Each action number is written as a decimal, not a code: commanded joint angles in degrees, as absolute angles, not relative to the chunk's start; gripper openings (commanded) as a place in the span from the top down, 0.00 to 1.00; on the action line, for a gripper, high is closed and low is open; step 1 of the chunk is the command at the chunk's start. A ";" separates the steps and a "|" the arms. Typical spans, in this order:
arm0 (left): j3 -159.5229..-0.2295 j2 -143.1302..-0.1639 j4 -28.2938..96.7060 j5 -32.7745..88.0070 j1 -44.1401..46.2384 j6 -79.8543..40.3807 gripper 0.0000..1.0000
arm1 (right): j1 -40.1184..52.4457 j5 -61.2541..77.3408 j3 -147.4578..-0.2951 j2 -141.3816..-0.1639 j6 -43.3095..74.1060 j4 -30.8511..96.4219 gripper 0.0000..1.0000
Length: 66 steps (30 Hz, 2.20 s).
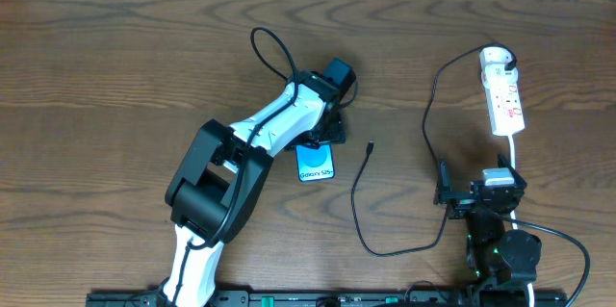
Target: Plug charger to phone and switch on socket
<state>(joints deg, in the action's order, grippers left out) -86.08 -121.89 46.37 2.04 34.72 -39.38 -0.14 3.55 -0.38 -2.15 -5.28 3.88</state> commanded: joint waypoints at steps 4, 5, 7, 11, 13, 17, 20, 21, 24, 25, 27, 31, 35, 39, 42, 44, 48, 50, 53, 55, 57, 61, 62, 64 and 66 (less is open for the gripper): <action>-85.41 -122.23 49.04 1.06 34.96 -39.70 0.19 | 0.43 3.36 -0.36 -2.04 -5.87 4.12 0.01; -85.41 -121.82 49.36 1.06 34.96 -39.70 0.19 | 0.43 3.33 -0.36 -2.04 -5.87 4.12 0.01; -85.41 -121.05 50.11 1.06 34.96 -39.72 0.19 | 0.43 3.33 -0.36 -2.04 -5.87 4.12 0.01; -85.41 -120.64 50.96 1.10 34.96 -39.70 0.20 | 0.43 3.36 -0.36 -2.04 -5.87 4.12 0.01; -85.41 -120.64 51.18 1.08 34.96 -39.70 0.20 | 0.43 3.33 -0.36 -2.04 -5.87 4.12 0.01; -85.41 -120.62 51.22 1.08 34.96 -39.70 0.20 | 0.43 3.33 -0.36 -2.04 -5.87 4.12 0.01; -85.41 -120.62 51.37 1.06 34.96 -39.70 0.20 | 0.43 3.33 -0.36 -2.04 -5.87 4.12 0.01; -85.41 -120.62 51.24 0.93 34.96 -39.68 0.21 | 0.43 3.36 -0.36 -2.04 -5.87 4.12 0.01; -85.41 -120.62 50.09 0.12 34.96 -39.40 0.21 | 0.43 3.36 -0.36 -2.04 -5.87 4.12 0.01; -85.41 -120.62 48.80 -0.19 34.83 -38.83 0.20 | 0.43 3.33 -0.36 -2.04 -5.87 4.12 0.01; -85.41 -120.62 47.20 -1.54 34.74 -38.59 0.21 | 0.43 3.33 -0.36 -2.04 -5.87 4.12 0.01; -85.41 -120.62 45.47 -2.66 34.68 -38.15 0.20 | 0.43 3.33 -0.36 -2.04 -5.87 4.12 0.01; -85.41 -120.62 45.52 -2.63 34.68 -38.15 0.20 | 0.43 3.33 -0.36 -2.04 -5.87 4.12 0.01; -85.41 -120.53 46.00 -2.59 34.68 -38.17 0.21 | 0.43 3.33 -0.36 -2.04 -5.87 4.12 0.01; -85.41 -120.03 46.17 -2.39 34.70 -38.15 0.21 | 0.43 3.33 -0.36 -2.04 -5.85 4.12 0.01; -85.41 -119.44 46.15 -2.37 34.68 -38.15 0.21 | 0.43 3.33 -0.36 -2.04 -5.87 4.12 0.01; -85.41 -118.13 46.15 -2.39 34.68 -38.17 0.21 | 0.43 3.33 -0.36 -2.04 -5.87 4.12 0.01; -85.41 -117.54 46.13 -2.39 34.68 -38.17 0.21 | 0.43 3.36 -0.36 -2.04 -5.87 4.12 0.01; -85.41 -117.54 46.19 -2.39 34.70 -38.15 0.21 | 0.43 3.33 -0.36 -2.04 -5.87 4.12 0.01; -85.41 -117.54 46.11 -2.39 34.70 -38.17 0.21 | 0.43 3.33 -0.36 -2.04 -5.87 4.12 0.01; -85.41 -117.54 45.78 -2.44 34.68 -38.15 0.21 | 0.43 3.36 -0.36 -2.04 -5.87 4.12 0.01; -85.41 -117.56 44.86 -2.44 34.68 -38.15 0.21 | 0.43 3.33 -0.36 -2.04 -5.87 4.12 0.01; -85.38 -117.56 44.64 -2.46 34.70 -38.15 0.21 | 0.43 3.36 -0.36 -2.04 -5.85 4.12 0.01; -85.38 -117.64 44.18 -2.46 34.70 -38.15 0.21 | 0.43 3.33 -0.36 -2.04 -5.87 4.12 0.01; -85.34 -118.98 43.88 -3.16 34.70 -38.17 0.21 | 0.43 3.33 -0.36 -2.04 -5.87 4.12 0.01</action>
